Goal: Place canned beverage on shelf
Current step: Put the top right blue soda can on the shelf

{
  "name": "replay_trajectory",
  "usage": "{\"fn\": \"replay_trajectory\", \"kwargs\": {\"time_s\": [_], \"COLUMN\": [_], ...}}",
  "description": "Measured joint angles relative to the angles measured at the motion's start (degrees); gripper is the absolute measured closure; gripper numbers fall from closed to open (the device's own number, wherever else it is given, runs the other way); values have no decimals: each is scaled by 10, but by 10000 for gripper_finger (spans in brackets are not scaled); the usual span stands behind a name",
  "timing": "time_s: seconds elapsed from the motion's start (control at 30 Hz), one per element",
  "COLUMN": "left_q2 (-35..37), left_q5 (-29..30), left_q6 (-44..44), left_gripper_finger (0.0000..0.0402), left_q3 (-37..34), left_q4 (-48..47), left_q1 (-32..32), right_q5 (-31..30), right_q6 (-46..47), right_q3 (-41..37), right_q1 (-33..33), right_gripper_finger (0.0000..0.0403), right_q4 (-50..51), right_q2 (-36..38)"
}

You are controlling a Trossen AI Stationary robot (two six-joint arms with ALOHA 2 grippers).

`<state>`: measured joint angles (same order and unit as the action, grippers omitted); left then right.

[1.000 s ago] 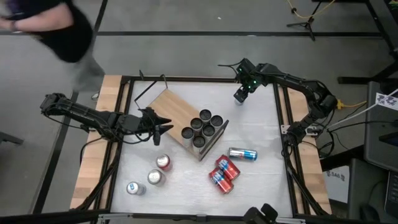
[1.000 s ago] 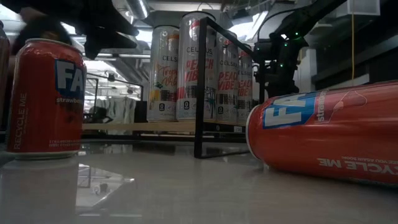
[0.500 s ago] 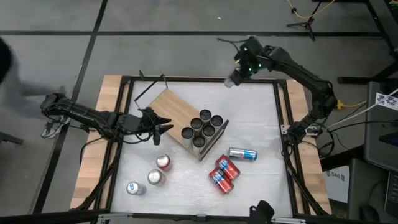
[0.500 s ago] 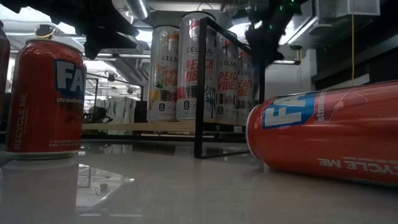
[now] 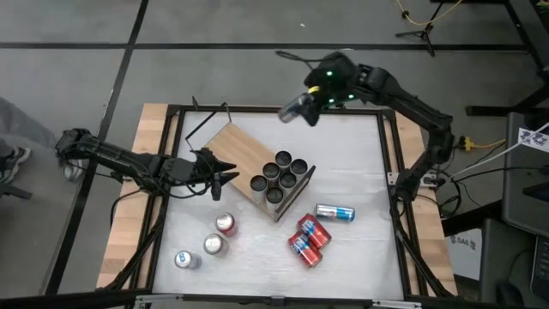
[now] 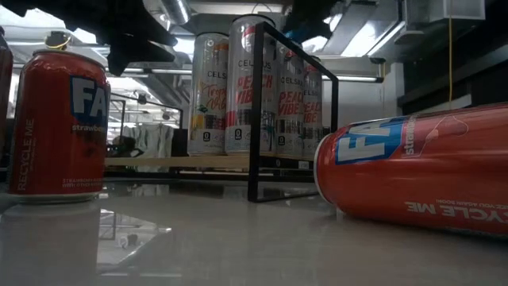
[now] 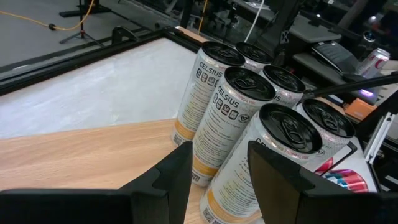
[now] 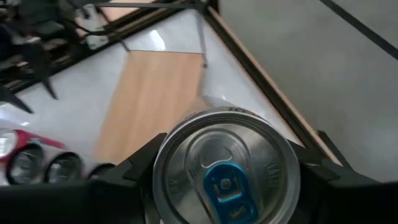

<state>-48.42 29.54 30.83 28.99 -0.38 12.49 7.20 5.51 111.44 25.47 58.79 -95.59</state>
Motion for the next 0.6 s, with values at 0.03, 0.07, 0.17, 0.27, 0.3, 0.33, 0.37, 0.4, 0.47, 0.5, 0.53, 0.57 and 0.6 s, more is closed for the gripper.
{"fn": "replay_trajectory", "kwargs": {"time_s": [0.03, 0.07, 0.17, 0.27, 0.3, 0.33, 0.37, 0.4, 0.47, 0.5, 0.53, 0.57, 0.6], "left_q2": [0, 0, 0, 0, 0, 0, 0, 0, 0, 0, 0, 0, 0], "left_q5": [0, 0, 0, 0, 0, 0, 0, 0, 0, 0, 0, 0, 0], "left_q6": [0, 0, 0, 0, 0, 0, 0, 0, 0, 0, 0, 0, 0], "left_gripper_finger": [253, 253, 253, 253, 253, 253, 253, 253, 253, 253, 253, 253, 253], "left_q3": [0, 0, 0, 0, 0, 0, 0, 0, 0, 0, 0, 0, 0], "left_q4": [0, 0, 0, 0, 0, 0, 0, 0, -1, 0, -1, 0, 0], "left_q1": [0, 0, 0, 0, 0, 0, 0, 0, 0, 0, 0, 0, 0], "right_q5": [0, 0, 8, 19, 19, 18, 18, 17, 14, 14, 14, 14, 15], "right_q6": [0, 0, -9, -13, -13, -13, -13, -13, -13, -13, -13, -13, -13], "right_q3": [14, 29, 85, 150, 170, 187, 203, 215, 232, 235, 235, 232, 229], "right_q1": [-10, -19, -42, -61, -67, -71, -76, -80, -87, -90, -91, -93, -94], "right_gripper_finger": [177, 177, 177, 177, 177, 177, 177, 177, 177, 177, 177, 176, 176], "right_q4": [0, 0, 11, 44, 57, 70, 81, 91, 109, 112, 114, 115, 118], "right_q2": [-13, -28, -75, -125, -140, -156, -172, -185, -209, -217, -224, -230, -236]}}
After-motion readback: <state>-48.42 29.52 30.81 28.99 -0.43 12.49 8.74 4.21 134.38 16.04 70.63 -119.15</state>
